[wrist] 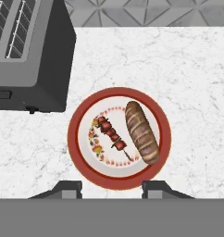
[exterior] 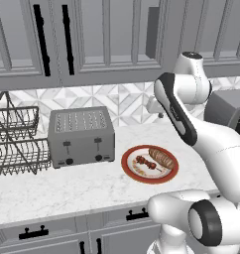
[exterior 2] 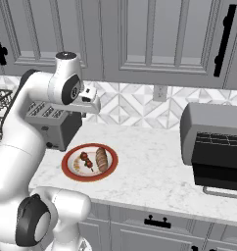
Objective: Pick up the kebab skewer and baguette bread, and place them inside the toaster oven. Close the toaster oven door and start by setting the timer.
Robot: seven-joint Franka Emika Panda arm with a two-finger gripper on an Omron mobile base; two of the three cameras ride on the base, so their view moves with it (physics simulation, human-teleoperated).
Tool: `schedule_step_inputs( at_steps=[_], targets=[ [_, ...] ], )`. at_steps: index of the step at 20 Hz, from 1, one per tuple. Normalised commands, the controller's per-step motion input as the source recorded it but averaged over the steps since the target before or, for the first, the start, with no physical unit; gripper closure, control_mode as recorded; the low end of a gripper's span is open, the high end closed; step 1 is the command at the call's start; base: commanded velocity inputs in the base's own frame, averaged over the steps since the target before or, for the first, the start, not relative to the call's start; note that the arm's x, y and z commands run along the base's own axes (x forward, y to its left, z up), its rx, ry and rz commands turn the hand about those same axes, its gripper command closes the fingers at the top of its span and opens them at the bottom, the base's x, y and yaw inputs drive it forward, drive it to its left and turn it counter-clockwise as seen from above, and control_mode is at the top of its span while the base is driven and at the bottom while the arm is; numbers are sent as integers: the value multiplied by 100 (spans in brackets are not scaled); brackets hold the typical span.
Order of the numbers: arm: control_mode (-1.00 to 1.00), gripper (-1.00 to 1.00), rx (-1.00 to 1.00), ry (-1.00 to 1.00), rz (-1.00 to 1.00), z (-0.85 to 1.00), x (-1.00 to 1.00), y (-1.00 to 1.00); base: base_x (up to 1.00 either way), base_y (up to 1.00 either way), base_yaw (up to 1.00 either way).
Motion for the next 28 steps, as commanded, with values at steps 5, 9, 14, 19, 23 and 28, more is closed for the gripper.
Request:
schedule_step_inputs(
  at_steps=[5,9,14,19,23,28],
  targets=[
    [100,-100,0,0,0,0,0,0,0,0,0],
    [100,-100,0,0,0,0,0,0,0,0,0],
    [100,-100,0,0,0,0,0,0,-1,-7,0],
    [100,-100,0,0,0,0,0,0,-1,-71,0],
    [100,-100,0,0,0,0,0,0,0,-88,0],
    [100,-100,0,0,0,0,0,0,0,-47,0]
  ],
)
